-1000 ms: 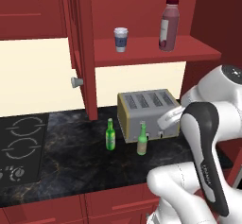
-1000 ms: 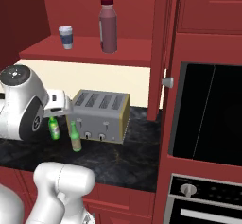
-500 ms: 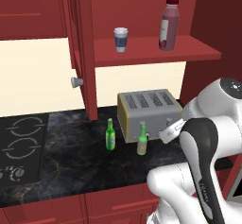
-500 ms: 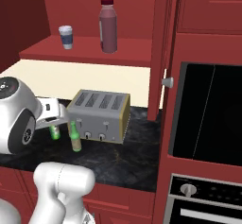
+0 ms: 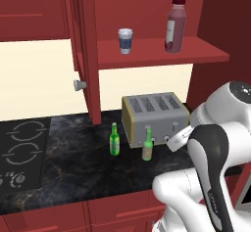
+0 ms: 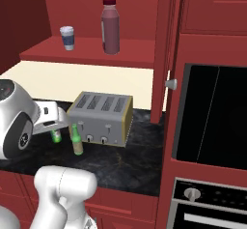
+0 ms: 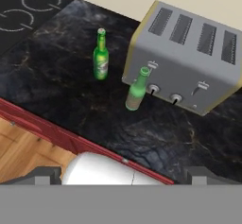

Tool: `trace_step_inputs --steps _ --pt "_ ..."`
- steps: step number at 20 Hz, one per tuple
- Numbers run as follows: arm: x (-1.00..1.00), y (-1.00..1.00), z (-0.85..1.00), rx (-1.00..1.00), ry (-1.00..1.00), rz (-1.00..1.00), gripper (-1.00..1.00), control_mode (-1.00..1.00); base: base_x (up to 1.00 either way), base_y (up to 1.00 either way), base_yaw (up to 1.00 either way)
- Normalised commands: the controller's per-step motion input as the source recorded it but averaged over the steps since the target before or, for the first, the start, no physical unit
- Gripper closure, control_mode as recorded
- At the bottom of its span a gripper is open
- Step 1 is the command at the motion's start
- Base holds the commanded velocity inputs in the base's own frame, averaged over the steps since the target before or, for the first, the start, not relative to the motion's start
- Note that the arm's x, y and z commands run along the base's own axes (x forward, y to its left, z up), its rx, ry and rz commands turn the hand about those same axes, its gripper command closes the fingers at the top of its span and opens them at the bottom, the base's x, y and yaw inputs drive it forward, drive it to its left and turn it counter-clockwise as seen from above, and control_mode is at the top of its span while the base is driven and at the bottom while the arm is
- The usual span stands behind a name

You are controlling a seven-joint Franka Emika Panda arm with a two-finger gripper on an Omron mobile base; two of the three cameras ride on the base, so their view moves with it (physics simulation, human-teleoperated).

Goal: Sort all alcoholic drinks to one cabinet, and non-alcoholic drinks to the other.

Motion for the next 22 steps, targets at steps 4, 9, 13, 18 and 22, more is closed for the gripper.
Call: trace_step_inputs --steps 4,9,13,18,22 --pt "0.00 0.00 -0.25 0.00 -0.05 -0.02 -1.00 -1.00 0.00 0.00 0.00" --pt "0.07 0.00 -0.32 0.00 -0.03 -0.08 -1.00 -1.00 0.00 0.00 0.00" --pt "0.06 0.00 -0.31 0.00 -0.03 -0.10 -1.00 -1.00 0.00 0.00 0.00" --pt "0.02 0.00 -0.31 -0.01 -0.06 -0.05 -1.00 -1.00 0.00 0.00 0.00" --pt "0.07 0.00 -0.32 0.00 -0.07 0.00 -1.00 -1.00 0.00 0.00 0.00"
